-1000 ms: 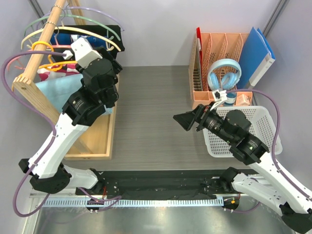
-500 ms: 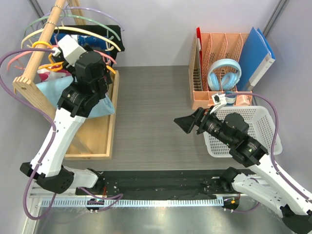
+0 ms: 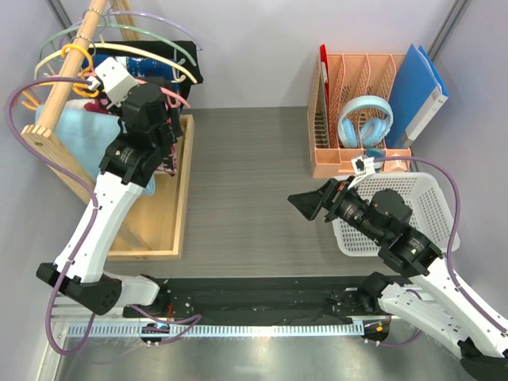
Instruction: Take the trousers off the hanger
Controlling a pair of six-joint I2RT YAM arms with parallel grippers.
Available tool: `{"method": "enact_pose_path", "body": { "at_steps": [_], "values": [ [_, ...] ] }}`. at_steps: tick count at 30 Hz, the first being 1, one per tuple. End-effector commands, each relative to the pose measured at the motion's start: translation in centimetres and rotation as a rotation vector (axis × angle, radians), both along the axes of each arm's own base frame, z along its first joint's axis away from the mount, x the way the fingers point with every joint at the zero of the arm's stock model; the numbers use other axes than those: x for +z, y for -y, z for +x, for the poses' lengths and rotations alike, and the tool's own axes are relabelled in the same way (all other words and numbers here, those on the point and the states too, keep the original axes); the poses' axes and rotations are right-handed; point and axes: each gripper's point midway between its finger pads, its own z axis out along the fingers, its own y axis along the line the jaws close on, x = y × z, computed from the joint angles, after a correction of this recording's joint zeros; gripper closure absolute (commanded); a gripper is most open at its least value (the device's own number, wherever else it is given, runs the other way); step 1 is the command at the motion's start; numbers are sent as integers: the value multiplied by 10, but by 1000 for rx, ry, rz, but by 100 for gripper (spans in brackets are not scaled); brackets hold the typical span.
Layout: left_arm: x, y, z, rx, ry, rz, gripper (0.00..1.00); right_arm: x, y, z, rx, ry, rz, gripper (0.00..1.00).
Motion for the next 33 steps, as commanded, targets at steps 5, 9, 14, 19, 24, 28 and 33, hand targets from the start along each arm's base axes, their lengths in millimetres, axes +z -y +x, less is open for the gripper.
{"method": "enact_pose_path", "body": {
  "at_steps": [5, 9, 14, 19, 24, 28, 33],
  "values": [
    [32, -5, -3, 5, 93, 38, 98, 2, 4, -3, -17, 7, 28, 0],
    [41, -5, -11, -21, 125, 0, 99, 0, 6, -3, -24, 4, 25, 0],
    [53, -8, -24, -47, 162, -48, 99, -2, 4, -1, -23, -2, 23, 0],
    [52, -7, -27, -65, 154, -48, 99, -3, 4, -1, -24, -8, 24, 0],
    [50, -4, -29, -91, 155, -58, 99, -4, 6, -3, -30, -9, 37, 0],
    [55, -7, -34, -89, 194, -80, 100, -2, 8, -4, -32, -3, 42, 0],
    [74, -9, -47, -121, 319, -136, 100, -1, 8, -4, -30, -7, 34, 0]
  ]
}}
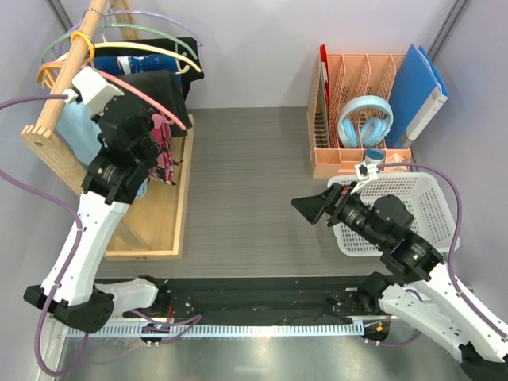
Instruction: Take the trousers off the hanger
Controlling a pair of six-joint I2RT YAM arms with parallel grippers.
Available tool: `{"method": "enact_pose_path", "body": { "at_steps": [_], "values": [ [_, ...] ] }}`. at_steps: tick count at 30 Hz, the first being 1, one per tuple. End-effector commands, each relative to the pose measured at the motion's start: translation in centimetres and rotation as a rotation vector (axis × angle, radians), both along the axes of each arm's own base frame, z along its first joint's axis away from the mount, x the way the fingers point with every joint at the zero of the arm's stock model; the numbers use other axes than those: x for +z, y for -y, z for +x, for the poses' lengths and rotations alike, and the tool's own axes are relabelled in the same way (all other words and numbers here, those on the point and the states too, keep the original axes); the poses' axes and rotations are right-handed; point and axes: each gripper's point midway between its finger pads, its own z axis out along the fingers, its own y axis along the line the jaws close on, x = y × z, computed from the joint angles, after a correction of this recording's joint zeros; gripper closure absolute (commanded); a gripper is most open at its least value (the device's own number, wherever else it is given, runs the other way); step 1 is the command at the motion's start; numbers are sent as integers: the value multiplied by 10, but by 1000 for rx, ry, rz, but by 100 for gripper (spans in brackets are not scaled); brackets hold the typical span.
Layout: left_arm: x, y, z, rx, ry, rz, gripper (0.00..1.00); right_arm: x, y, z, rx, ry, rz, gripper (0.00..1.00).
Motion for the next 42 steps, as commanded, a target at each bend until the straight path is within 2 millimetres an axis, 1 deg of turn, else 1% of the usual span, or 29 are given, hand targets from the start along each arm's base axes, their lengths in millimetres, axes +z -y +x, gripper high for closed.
{"method": "enact_pose_path", "body": {
  "at_steps": [1, 2, 5, 7, 8, 9, 11, 13, 15, 18, 20, 22, 24, 25, 28, 29, 30, 31, 32, 34, 35, 36, 37, 38, 39, 41, 42],
  "values": [
    [53, 1, -24, -85, 236, -84, 100, 13, 2, 0, -10, 25, 24, 0],
    [64, 1, -26, -91, 291, -100, 99, 13, 1, 0, -10, 25, 24, 0],
    [80, 10, -25, -146, 352, -61, 100, 10, 0, 1, -10, 17, 17, 0],
    [85, 13, -24, -146, 352, -52, 100, 9, -1, 3, -10, 13, 12, 0],
    [84, 14, -21, -141, 336, -30, 100, 7, -1, 4, -10, 8, 7, 0],
    [91, 17, -22, -148, 369, -33, 100, 6, -2, 4, -7, 5, 5, 0],
    [93, 17, -23, -124, 363, 1, 100, 5, -4, 5, -3, 0, 2, 0],
    [100, 21, -27, -113, 398, 6, 100, 5, -5, 6, -4, -1, 1, 0],
    [100, 21, -32, -91, 384, 34, 100, 4, -5, 7, -4, -3, -5, 0],
    [107, 22, -41, -84, 412, 24, 100, 3, -6, 8, -5, -6, -10, 0],
    [110, 24, -43, -88, 433, 7, 100, 1, -7, 8, -2, -9, -16, 0],
    [111, 24, -45, -77, 415, 26, 100, 0, -7, 9, -4, -12, -17, 0],
    [111, 25, -47, -80, 412, 24, 100, -2, -7, 8, -1, -17, -18, 0],
    [112, 22, -51, -81, 420, 15, 100, -1, -7, 8, 0, -17, -14, 0],
    [109, 24, -56, -101, 429, -12, 100, -3, -6, 6, -1, -17, -14, 0],
    [107, 23, -61, -109, 414, -11, 100, -6, -5, 6, -3, -20, -15, 0],
    [105, 26, -63, -131, 412, -31, 100, -6, -5, 6, -3, -20, -17, 0],
    [105, 26, -66, -150, 428, -87, 100, -8, -5, 5, 0, -25, -19, 0],
    [98, 26, -70, -177, 385, -75, 100, -9, -6, 3, 13, -25, -21, 0],
    [93, 28, -75, -218, 374, -96, 100, -16, -6, 0, 27, -38, -40, 0],
    [94, 26, -82, -248, 394, -131, 100, -19, -6, -2, 34, -43, -46, 0],
    [84, 28, -82, -264, 353, -116, 100, -21, -5, -2, 35, -44, -53, 0],
    [81, 28, -85, -276, 347, -120, 100, -24, -6, -3, 41, -49, -62, 0],
    [82, 23, -93, -290, 364, -151, 100, -28, -6, -5, 49, -55, -68, 0],
    [73, 23, -95, -300, 329, -137, 100, -30, -6, -5, 52, -55, -75, 0],
    [70, 21, -102, -324, 331, -165, 100, -36, -6, -7, 57, -66, -87, 0],
    [70, 19, -109, -346, 341, -179, 100, -38, -7, -7, 65, -67, -92, 0]
  ]
}}
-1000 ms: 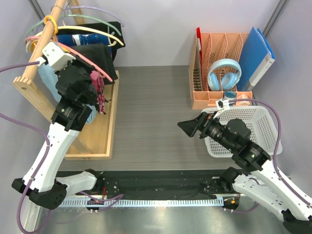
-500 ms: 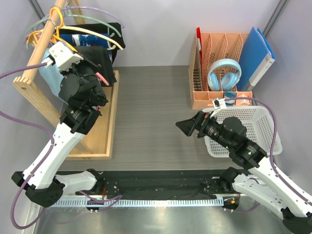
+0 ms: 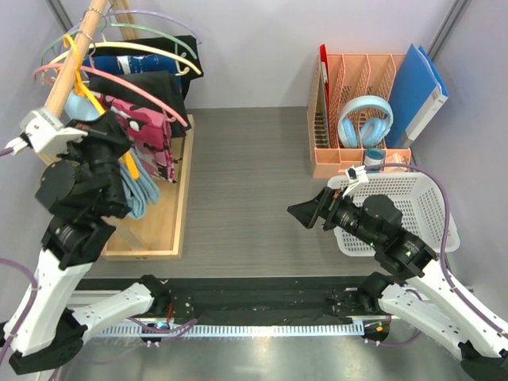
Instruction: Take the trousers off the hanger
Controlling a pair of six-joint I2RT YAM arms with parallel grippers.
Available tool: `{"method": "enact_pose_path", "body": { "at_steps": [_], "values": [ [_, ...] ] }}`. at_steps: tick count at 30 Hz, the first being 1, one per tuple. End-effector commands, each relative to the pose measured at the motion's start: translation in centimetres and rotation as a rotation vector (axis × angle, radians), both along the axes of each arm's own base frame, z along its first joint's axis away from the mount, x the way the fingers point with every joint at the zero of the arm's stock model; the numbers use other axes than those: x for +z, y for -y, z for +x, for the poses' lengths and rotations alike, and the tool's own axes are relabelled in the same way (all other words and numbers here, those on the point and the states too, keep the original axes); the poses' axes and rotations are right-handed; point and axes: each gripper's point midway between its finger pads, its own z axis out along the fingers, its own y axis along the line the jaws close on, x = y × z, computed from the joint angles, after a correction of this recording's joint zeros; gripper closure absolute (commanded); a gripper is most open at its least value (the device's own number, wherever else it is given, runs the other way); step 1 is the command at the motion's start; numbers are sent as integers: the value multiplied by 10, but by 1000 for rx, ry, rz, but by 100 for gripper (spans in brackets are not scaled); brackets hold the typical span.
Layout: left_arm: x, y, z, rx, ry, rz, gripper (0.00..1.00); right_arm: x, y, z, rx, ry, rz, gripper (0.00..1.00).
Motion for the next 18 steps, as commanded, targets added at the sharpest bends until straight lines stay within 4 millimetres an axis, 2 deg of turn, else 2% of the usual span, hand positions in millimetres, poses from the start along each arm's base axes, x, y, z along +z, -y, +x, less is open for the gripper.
{"method": "enact_pose_path", "body": {
  "at_steps": [1, 9, 18],
  "values": [
    [8, 8, -21, -165, 59, -71, 100, -10, -3, -6, 47, 2, -36, 0],
    [-15, 21, -36, -302, 12, -99, 100, -19, -5, -10, 83, -9, -76, 0],
    [-28, 26, -68, -458, -28, -175, 100, -30, -4, -13, 106, -17, -113, 0]
  ]
}}
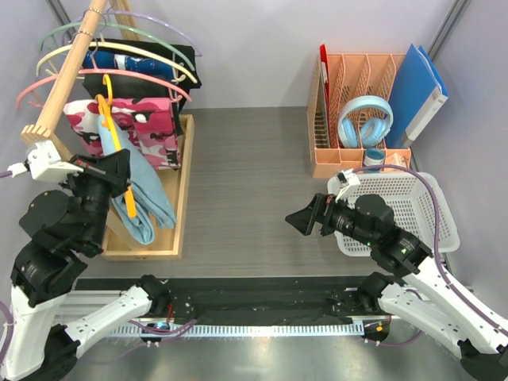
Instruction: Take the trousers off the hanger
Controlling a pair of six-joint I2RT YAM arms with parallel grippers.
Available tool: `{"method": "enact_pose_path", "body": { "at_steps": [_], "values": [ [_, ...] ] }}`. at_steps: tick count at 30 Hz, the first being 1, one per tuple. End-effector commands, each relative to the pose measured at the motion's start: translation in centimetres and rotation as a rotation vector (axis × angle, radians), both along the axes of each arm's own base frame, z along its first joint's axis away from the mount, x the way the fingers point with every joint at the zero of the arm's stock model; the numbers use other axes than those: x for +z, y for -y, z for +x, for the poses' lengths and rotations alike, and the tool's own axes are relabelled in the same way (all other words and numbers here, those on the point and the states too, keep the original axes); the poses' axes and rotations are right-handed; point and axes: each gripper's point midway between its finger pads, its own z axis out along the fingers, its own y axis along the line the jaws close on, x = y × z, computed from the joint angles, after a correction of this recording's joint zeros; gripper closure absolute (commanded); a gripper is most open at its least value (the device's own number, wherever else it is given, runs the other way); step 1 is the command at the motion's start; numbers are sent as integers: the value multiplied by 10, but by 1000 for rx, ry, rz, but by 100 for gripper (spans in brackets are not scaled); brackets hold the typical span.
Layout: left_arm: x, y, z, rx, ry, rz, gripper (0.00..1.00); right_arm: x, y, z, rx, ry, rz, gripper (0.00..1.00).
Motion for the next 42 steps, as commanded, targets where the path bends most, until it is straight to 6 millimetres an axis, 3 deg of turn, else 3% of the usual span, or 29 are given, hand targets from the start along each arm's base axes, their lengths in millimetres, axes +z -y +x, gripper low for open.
{"method": "enact_pose_path", "body": {
  "at_steps": [1, 11, 15, 19, 23, 27, 34, 39, 42],
  "values": [
    [33, 8, -27, -149, 92, -144, 100, 0, -3, -3, 41, 28, -16, 0],
    [32, 34, -63, -401, 71, -153, 100, 2, -7, -5, 80, 38, -36, 0],
    [33, 26, -80, -430, 84, -152, 100, 3, -6, -5, 80, 42, -41, 1],
    [34, 2, -94, -377, 122, -168, 100, 1, -7, -3, 81, 34, -46, 0],
    [47, -5, -98, -362, 205, -185, 100, 1, -11, -4, 94, 26, -42, 0],
    [84, -15, -95, -302, 359, -126, 100, 3, -13, -3, 99, 34, -30, 0],
    [110, -5, -90, -310, 484, -75, 100, 6, -10, -6, 99, 42, -25, 0],
    [113, 11, -93, -397, 459, -86, 100, 2, -9, -7, 103, 36, -39, 0],
    [103, 11, -101, -433, 414, -96, 100, 3, -8, -9, 116, 45, -55, 0]
  ]
}}
